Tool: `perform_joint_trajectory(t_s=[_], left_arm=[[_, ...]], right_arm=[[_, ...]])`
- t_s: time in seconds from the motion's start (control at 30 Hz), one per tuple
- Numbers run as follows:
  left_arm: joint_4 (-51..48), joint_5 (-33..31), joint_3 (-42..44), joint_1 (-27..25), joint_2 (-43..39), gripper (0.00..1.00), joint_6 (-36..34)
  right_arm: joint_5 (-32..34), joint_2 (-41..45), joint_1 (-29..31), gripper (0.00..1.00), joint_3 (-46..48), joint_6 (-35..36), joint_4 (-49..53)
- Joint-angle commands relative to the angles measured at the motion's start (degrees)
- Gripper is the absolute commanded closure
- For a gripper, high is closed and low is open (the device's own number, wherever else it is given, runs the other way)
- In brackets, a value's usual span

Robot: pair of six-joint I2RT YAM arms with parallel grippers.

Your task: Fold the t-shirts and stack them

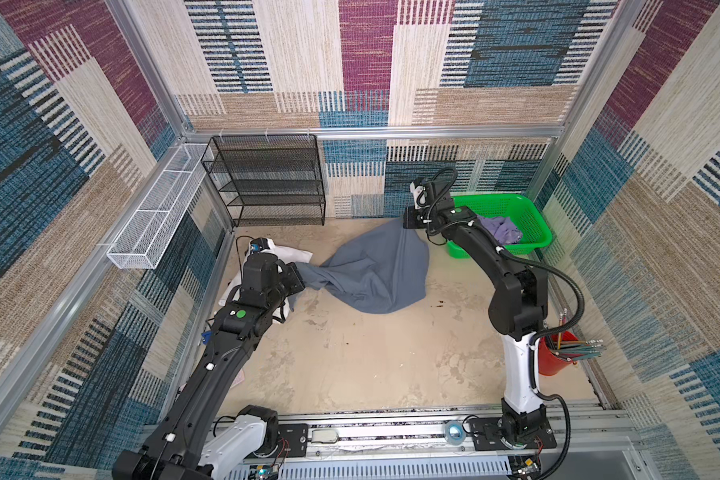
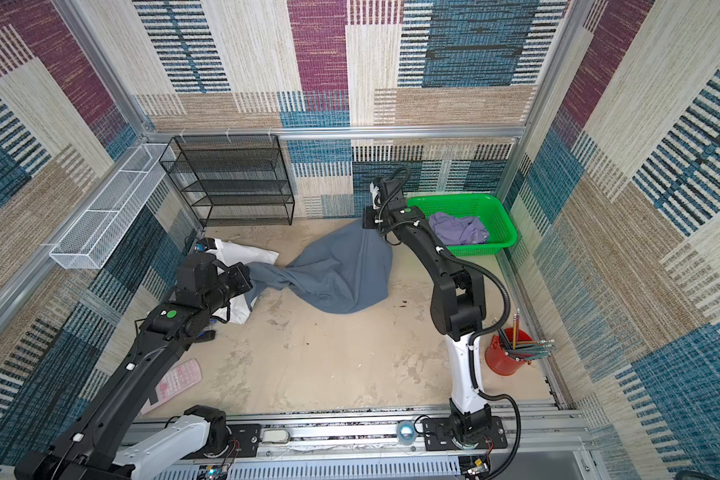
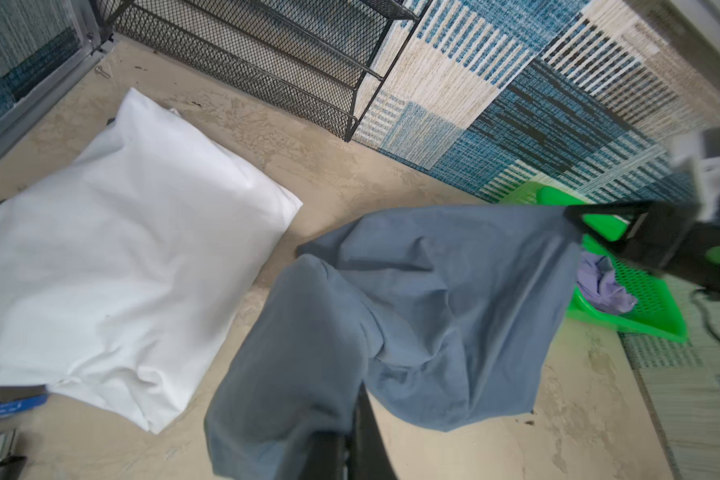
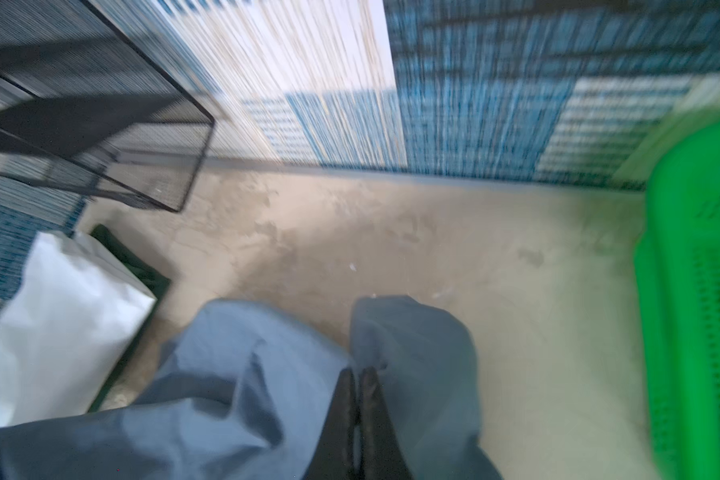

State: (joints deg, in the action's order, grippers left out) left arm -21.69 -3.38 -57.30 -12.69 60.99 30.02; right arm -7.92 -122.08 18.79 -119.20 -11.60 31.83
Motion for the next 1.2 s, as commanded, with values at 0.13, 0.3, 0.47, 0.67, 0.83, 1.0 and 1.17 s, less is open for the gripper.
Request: perform_joint_trajectory(t_s=[0.13, 0.3, 0.47, 0.67, 0.83, 1.0, 1.17], left_arm=[[5.95, 8.00, -16.26, 4.33, 11.52, 1.00, -7.78], [3.90, 14.26, -8.38, 1.23, 1.38, 1.00, -5.05], [-4.96, 8.81, 15.30, -5.18, -5.11, 1.00, 7.61], [-8.21, 8.54, 27.38, -6.73, -7.21, 0.86, 15.02], [-13.87, 4.26, 25.24, -7.00, -9.59, 0.60, 14.08], [-16.91, -3.59, 22.84, -6.96, -9.19, 0.59, 13.00], [-21.29, -7.59, 20.67, -6.99, -4.77, 0.60, 15.85]], right_arm=[[0.47, -2.06, 0.18, 1.00, -27.81, 3.77, 16.01], [2.89, 7.06, 0.82, 1.00, -21.47, 2.36, 25.64], [7.62, 31.99, 1.78, 1.00, 26.83, -4.50, 5.53], [7.95, 38.28, 1.78, 1.00, 45.44, -7.63, 5.27], [10.68, 40.84, 1.83, 1.00, 51.78, -8.36, 5.81], [13.84, 42.59, 1.83, 1.00, 52.35, -8.49, 10.07], [22.09, 45.29, 1.30, 1.00, 49.95, -9.73, 14.55]])
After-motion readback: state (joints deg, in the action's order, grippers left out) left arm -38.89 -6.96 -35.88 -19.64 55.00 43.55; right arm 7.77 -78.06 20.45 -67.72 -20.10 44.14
